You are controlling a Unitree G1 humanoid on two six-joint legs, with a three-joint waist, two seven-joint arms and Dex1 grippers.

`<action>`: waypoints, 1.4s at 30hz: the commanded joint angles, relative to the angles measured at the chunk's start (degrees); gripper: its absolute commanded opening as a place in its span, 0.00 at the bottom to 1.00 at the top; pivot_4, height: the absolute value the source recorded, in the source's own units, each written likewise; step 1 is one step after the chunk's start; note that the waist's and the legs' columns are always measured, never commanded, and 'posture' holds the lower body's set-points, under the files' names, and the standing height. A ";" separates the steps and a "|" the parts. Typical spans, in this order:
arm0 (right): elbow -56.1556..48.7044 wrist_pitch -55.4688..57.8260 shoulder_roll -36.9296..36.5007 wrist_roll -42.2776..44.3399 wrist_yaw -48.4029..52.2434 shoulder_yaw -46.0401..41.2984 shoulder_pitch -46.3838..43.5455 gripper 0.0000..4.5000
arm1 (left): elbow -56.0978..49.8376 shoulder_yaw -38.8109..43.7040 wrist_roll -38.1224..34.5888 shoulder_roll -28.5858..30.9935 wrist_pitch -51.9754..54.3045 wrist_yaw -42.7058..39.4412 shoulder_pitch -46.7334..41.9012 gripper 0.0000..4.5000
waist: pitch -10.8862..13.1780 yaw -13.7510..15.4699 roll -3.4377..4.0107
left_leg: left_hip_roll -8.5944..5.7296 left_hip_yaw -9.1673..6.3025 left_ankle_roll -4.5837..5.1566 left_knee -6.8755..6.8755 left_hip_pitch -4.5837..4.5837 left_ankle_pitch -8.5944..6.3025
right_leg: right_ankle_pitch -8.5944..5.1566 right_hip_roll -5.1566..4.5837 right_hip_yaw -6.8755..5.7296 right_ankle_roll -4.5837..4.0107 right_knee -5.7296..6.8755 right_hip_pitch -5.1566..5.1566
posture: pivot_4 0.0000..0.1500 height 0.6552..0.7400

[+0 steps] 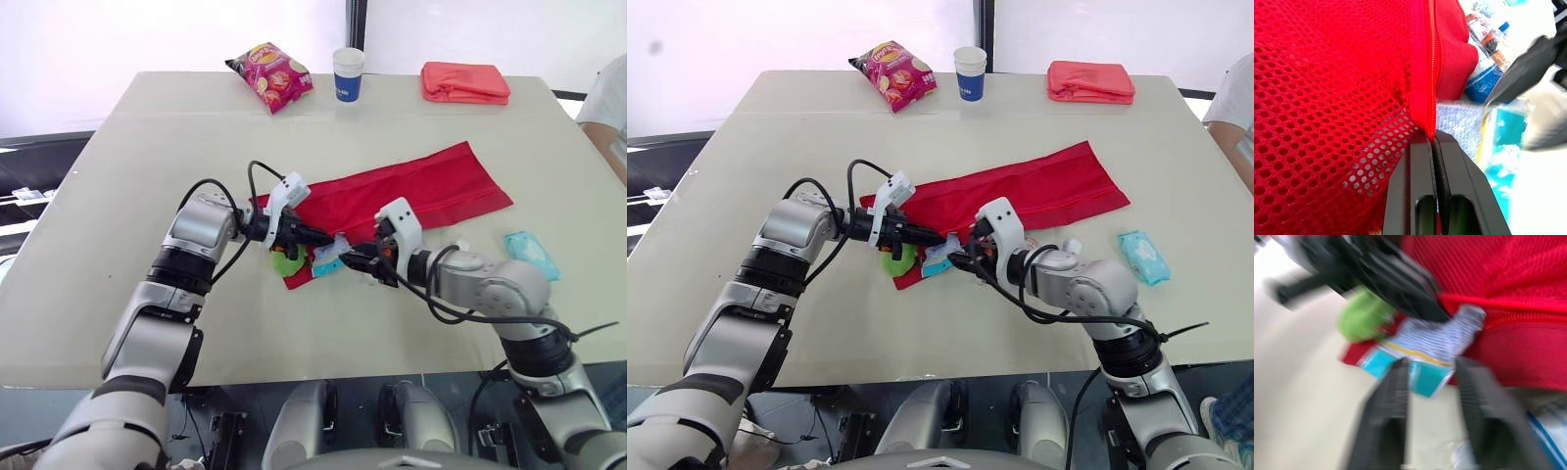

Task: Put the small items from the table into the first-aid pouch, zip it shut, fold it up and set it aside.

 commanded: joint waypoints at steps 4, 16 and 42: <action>5.96 -5.60 3.05 -8.29 2.58 2.80 -2.61 0.02 | -4.94 0.08 -2.11 0.87 2.52 -1.76 0.69 0.00 | 0.00 -0.06 0.00 | 0.00 0.00 -0.01 0.00 -0.01 0.01 | 0.00 0.01 0.00 0.00 0.00 0.00 | 1.00 1.00; 12.04 -10.74 9.81 -15.34 4.21 0.22 -5.75 0.02 | -6.64 -0.82 -2.52 1.74 2.48 -2.61 2.15 0.00 | 0.00 -0.19 0.00 | 0.00 -0.03 -0.08 0.00 0.02 0.04 | 0.00 0.04 -0.01 0.00 0.01 0.00 | 1.00 1.00; 10.39 -13.85 6.57 -21.04 15.37 5.58 -3.36 0.02 | -1.53 -0.12 -1.36 0.43 -0.17 -2.08 -1.82 0.00 | 0.01 -0.12 0.02 | -0.03 -0.06 -0.13 -0.09 -0.01 0.09 | 0.00 0.04 -0.05 -0.01 -0.02 -0.03 | 1.00 1.00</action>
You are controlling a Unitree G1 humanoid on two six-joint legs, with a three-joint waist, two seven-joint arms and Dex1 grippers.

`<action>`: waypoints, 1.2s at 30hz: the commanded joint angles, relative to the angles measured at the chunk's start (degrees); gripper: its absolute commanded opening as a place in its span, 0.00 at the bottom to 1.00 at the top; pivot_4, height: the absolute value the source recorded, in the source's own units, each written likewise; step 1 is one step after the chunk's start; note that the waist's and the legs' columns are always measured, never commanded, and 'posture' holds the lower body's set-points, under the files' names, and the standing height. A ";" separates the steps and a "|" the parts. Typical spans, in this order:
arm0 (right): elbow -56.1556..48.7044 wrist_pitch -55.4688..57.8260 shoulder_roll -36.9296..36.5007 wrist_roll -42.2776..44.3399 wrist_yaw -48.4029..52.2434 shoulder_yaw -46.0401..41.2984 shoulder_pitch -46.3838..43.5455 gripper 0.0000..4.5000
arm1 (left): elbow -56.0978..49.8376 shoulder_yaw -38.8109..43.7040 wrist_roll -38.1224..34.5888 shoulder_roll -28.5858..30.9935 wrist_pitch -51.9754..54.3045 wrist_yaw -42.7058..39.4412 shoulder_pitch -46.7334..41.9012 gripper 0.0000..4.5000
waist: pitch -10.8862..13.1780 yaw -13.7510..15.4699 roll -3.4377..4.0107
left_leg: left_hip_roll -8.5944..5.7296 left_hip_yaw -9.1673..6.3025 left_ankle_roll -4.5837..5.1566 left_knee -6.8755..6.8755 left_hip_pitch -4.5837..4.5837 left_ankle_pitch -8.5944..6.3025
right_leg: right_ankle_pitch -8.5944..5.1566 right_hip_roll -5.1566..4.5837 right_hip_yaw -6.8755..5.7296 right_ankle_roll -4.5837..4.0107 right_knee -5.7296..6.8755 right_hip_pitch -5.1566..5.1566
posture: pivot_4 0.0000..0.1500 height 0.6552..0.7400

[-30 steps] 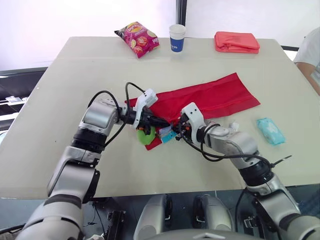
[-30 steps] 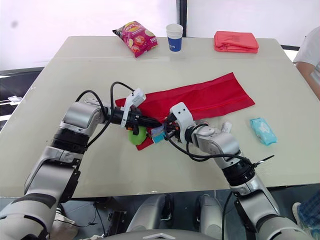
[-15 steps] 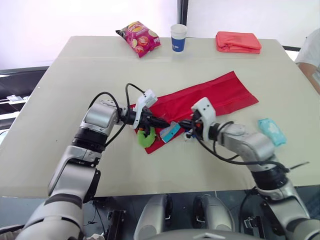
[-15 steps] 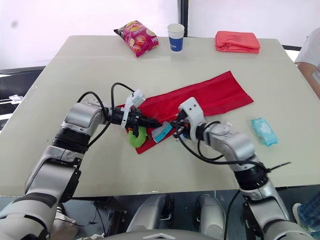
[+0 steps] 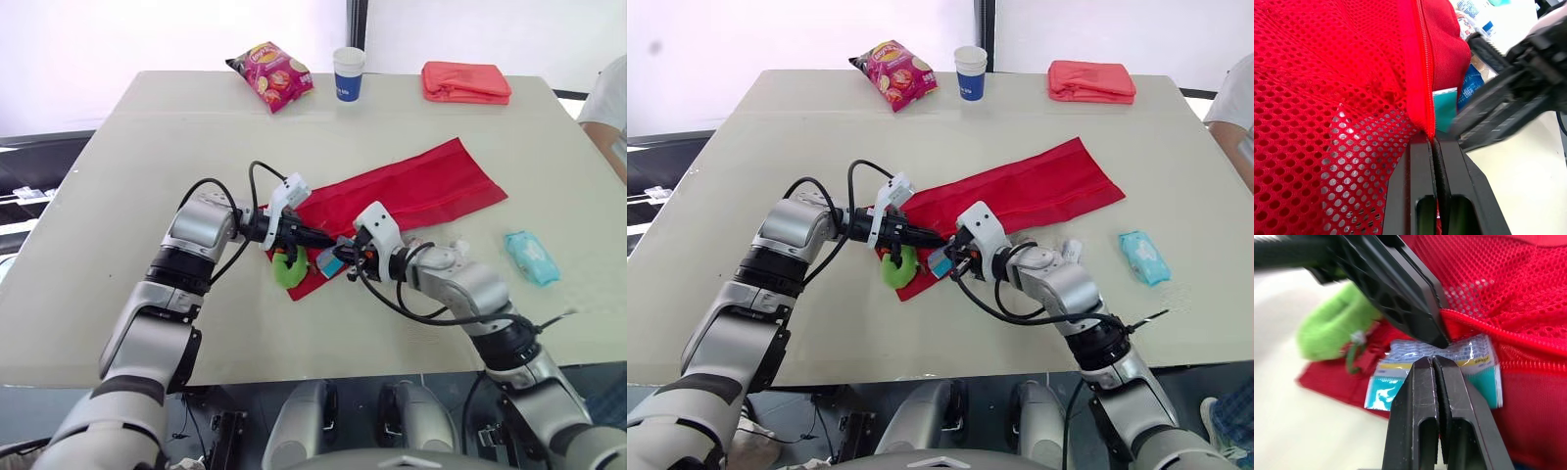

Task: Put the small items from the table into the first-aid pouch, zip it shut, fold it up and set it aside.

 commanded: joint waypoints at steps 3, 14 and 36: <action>5.46 -4.17 4.26 -4.08 0.37 2.52 -2.13 0.02 | -3.05 1.56 -1.37 -0.52 1.93 1.03 -1.48 0.00 | -0.01 -0.11 -0.01 | 0.01 0.00 -0.01 0.00 0.02 0.01 | 0.00 0.01 0.00 0.00 0.00 0.01 | 1.00 1.00; 7.64 -11.36 7.05 -5.81 5.71 -0.44 -2.04 0.02 | -4.44 2.29 -1.23 -0.19 3.21 1.83 -0.69 0.00 | -0.05 0.13 -0.01 | -0.05 0.04 -0.19 -0.27 0.65 0.03 | -0.01 -0.05 0.09 -0.01 -0.09 0.49 | 1.00 1.00; 19.38 -21.95 7.46 -16.59 3.86 5.22 -5.33 0.02 | -5.11 2.15 -1.93 -0.52 4.00 1.53 -1.10 0.00 | -0.03 -0.25 -0.01 | 0.00 0.16 -0.15 -0.38 0.72 0.06 | -0.04 -0.02 0.24 -0.05 -0.04 0.43 | 1.00 1.00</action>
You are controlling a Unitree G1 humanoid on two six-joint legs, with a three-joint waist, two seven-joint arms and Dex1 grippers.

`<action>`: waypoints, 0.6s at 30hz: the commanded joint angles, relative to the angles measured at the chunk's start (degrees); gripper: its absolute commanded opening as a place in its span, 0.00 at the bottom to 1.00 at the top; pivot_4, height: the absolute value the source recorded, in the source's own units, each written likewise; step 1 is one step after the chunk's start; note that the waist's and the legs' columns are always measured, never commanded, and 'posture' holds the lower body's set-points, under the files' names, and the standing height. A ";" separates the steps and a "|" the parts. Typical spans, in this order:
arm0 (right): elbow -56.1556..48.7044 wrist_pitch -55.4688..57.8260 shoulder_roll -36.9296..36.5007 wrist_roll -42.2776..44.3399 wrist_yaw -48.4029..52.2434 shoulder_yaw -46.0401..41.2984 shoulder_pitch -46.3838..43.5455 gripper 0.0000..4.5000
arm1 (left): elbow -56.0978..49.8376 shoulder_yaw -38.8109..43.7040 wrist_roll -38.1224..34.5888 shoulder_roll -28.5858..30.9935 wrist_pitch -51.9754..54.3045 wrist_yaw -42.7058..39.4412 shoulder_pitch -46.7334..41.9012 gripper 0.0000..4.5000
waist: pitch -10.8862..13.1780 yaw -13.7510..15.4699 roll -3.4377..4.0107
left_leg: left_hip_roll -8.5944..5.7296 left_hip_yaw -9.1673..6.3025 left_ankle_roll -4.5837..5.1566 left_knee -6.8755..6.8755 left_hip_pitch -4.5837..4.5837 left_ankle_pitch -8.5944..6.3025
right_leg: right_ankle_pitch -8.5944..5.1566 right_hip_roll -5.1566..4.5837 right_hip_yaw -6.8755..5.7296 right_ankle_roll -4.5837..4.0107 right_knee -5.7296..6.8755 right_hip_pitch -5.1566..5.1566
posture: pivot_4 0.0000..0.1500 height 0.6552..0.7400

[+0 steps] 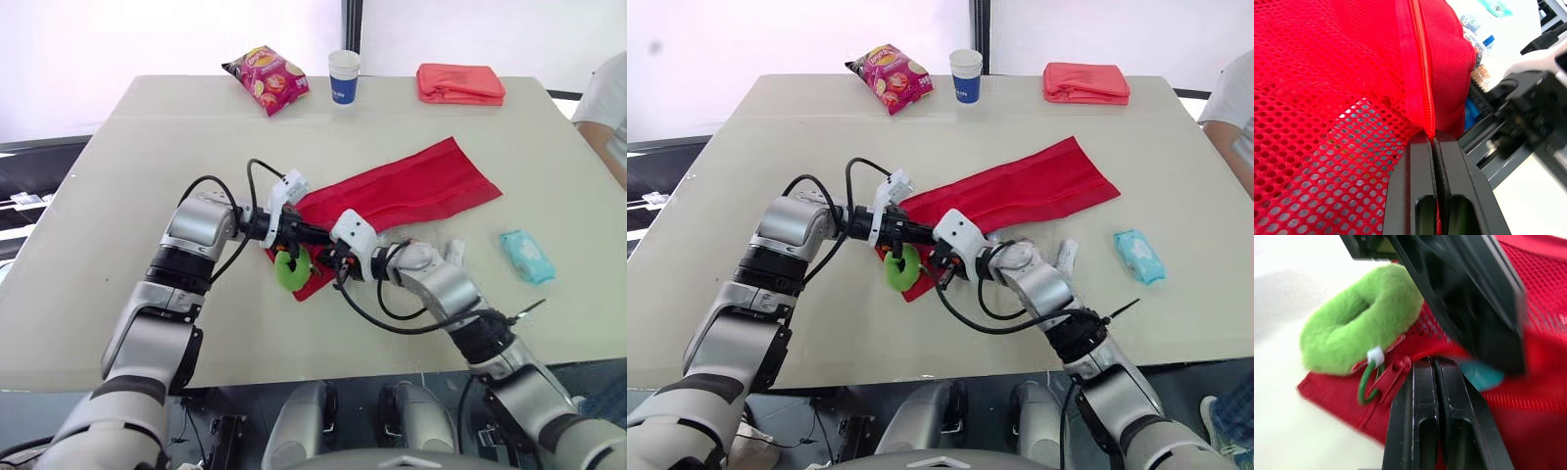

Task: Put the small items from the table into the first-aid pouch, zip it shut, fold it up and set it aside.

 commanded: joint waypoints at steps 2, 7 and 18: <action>10.20 -10.76 3.92 -5.07 -6.68 -1.03 -2.45 0.02 | -3.70 0.25 -1.70 0.02 0.56 -0.89 -0.70 0.00 | -0.01 0.02 -0.01 | 0.00 0.00 -0.02 0.00 0.03 0.00 | 0.00 0.00 0.00 0.00 0.00 0.03 | 1.00 1.00; 14.92 -21.45 5.74 -6.48 -7.99 -2.95 -1.43 0.02 | -4.52 -0.12 -1.25 0.46 -0.07 -0.90 0.44 0.00 | -0.01 0.35 -0.01 | -0.05 -0.02 -0.25 -0.01 0.09 -0.10 | 0.00 -0.05 -0.02 0.00 -0.03 0.06 | 1.00 1.00; -15.17 -8.43 -2.40 7.97 1.88 -11.66 11.99 0.37 | 1.51 -5.62 9.82 3.94 -21.92 -0.02 2.02 0.00 | 0.00 0.43 0.01 | -0.07 -0.05 -0.26 -0.01 0.04 -0.09 | 0.01 -0.01 0.20 0.01 -0.09 0.08 | 1.00 1.00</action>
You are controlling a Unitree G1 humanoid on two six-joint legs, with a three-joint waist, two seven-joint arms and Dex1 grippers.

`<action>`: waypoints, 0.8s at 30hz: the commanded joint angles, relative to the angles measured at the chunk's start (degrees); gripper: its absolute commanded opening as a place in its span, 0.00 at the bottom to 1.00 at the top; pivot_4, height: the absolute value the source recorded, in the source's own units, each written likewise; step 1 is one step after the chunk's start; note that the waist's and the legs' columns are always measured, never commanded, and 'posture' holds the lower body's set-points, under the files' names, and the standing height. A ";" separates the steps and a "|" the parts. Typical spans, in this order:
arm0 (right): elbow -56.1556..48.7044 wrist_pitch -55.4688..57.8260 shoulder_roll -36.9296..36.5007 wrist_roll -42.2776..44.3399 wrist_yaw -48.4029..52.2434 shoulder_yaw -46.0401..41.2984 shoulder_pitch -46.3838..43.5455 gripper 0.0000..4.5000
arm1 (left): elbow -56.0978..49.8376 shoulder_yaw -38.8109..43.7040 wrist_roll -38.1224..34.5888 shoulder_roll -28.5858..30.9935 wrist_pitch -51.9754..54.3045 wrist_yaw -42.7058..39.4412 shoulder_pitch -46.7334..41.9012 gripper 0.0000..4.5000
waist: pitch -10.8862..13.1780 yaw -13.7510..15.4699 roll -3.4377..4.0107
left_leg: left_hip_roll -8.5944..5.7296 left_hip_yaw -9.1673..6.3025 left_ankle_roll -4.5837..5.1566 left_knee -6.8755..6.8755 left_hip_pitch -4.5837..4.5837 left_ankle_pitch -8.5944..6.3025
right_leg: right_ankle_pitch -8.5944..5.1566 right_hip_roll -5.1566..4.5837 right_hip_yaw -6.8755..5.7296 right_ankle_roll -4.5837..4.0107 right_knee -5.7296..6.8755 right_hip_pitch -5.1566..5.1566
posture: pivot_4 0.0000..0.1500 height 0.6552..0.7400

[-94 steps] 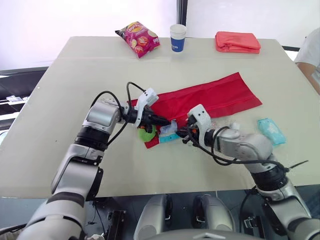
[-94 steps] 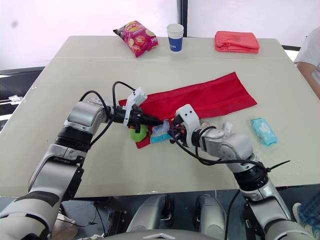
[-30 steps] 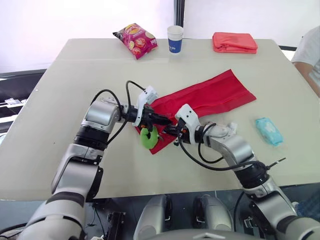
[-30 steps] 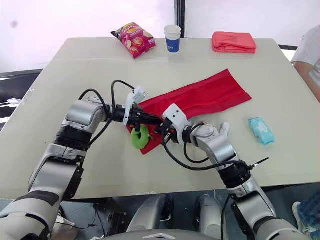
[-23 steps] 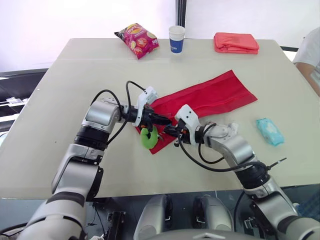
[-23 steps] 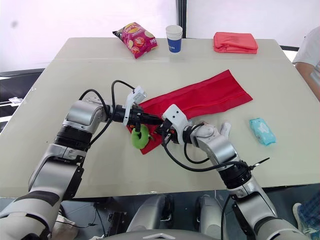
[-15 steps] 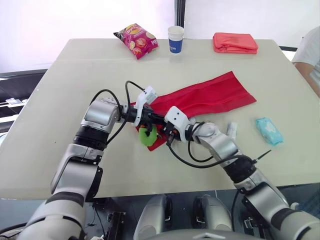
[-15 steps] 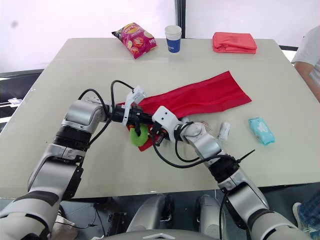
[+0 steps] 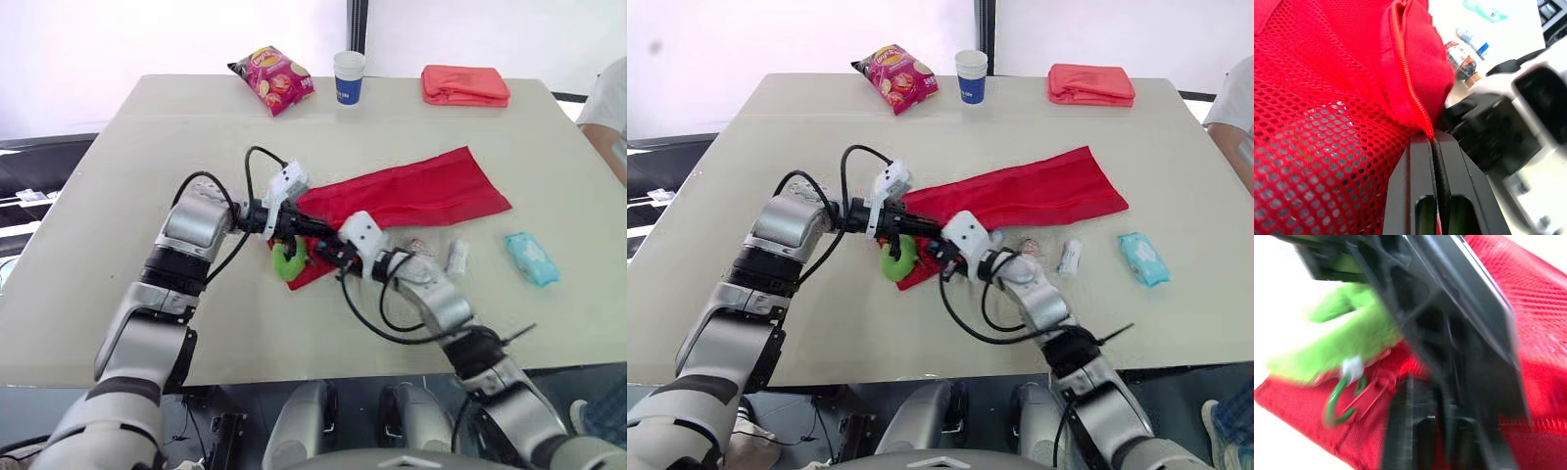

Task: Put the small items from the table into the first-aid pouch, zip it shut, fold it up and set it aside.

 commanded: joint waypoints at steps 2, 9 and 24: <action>-29.91 14.47 -10.28 15.60 5.55 -12.31 9.37 0.62 | 6.31 -4.71 10.30 4.89 -20.94 -0.12 2.39 0.00 | 0.04 -0.23 0.06 | 0.02 0.03 -0.02 -0.06 0.02 -0.01 | 0.00 0.01 0.05 -0.01 0.04 -0.03 | 1.00 1.00; -51.13 25.87 -29.73 28.17 8.52 -31.95 21.35 0.99 | 17.91 -1.54 13.47 10.62 -42.25 -0.41 2.71 0.00 | 0.10 -0.27 0.13 | 0.16 0.05 -0.10 -0.29 0.07 -0.07 | -0.17 -0.20 -0.09 -0.28 0.00 -0.18 | 1.00 1.00; -57.18 26.92 -43.07 40.07 12.51 -53.71 34.29 1.00 | 16.81 9.80 0.81 11.46 -29.15 -11.06 -0.83 0.47 | 0.16 1.39 0.01 | 0.15 -0.14 0.37 0.08 -0.30 -0.06 | -0.18 -0.58 -0.85 -0.23 -0.03 -0.17 | 1.00 1.00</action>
